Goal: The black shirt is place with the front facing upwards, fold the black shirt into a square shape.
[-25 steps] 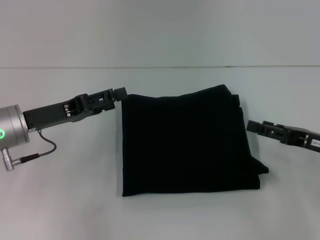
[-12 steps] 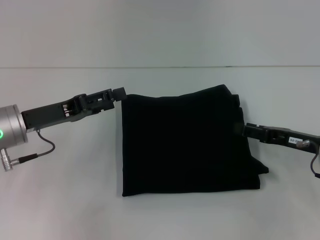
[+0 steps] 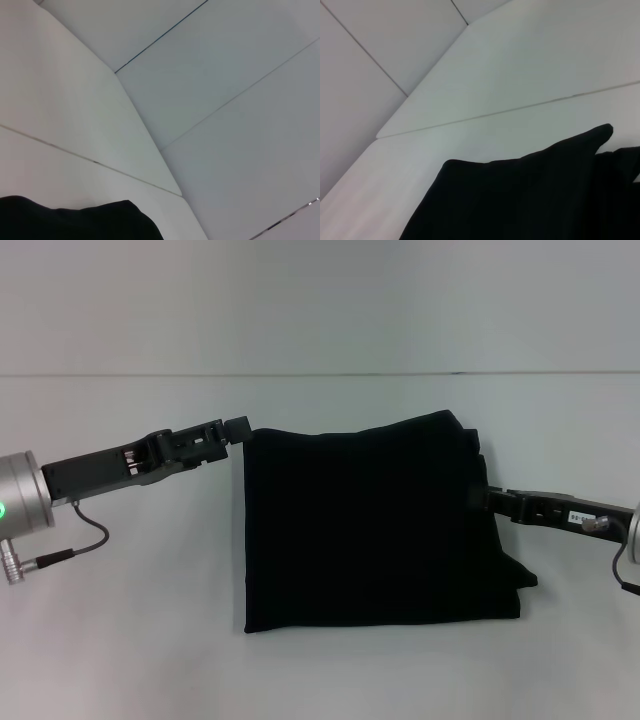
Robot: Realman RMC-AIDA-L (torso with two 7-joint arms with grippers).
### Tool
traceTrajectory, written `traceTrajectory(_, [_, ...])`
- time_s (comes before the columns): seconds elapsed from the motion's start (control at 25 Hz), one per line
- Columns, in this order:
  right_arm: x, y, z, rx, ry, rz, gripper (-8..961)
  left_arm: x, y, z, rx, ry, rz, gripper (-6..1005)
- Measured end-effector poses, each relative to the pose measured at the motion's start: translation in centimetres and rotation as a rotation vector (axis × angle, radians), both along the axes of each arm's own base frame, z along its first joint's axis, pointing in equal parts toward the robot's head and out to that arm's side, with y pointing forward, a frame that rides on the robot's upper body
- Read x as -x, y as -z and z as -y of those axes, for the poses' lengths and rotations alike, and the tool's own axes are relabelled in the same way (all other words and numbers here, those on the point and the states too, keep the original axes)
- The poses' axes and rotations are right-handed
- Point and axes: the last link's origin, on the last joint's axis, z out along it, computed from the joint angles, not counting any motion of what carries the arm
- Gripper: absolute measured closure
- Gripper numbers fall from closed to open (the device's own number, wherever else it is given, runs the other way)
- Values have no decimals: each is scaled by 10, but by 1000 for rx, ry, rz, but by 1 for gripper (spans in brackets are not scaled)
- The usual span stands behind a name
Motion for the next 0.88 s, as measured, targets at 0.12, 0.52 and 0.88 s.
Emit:
traceTrajectory(0.12, [0, 2, 0, 4, 13, -5, 629, 0, 0, 0, 0, 1, 1, 99])
traceTrajectory(0.52, [-3, 1, 0, 6, 40, -6, 742, -1, 0, 0, 1, 11, 1, 105])
traceTrajectory(0.88, [-7, -1, 1, 6, 48, -1, 881, -2, 1, 1, 3, 13, 3, 110])
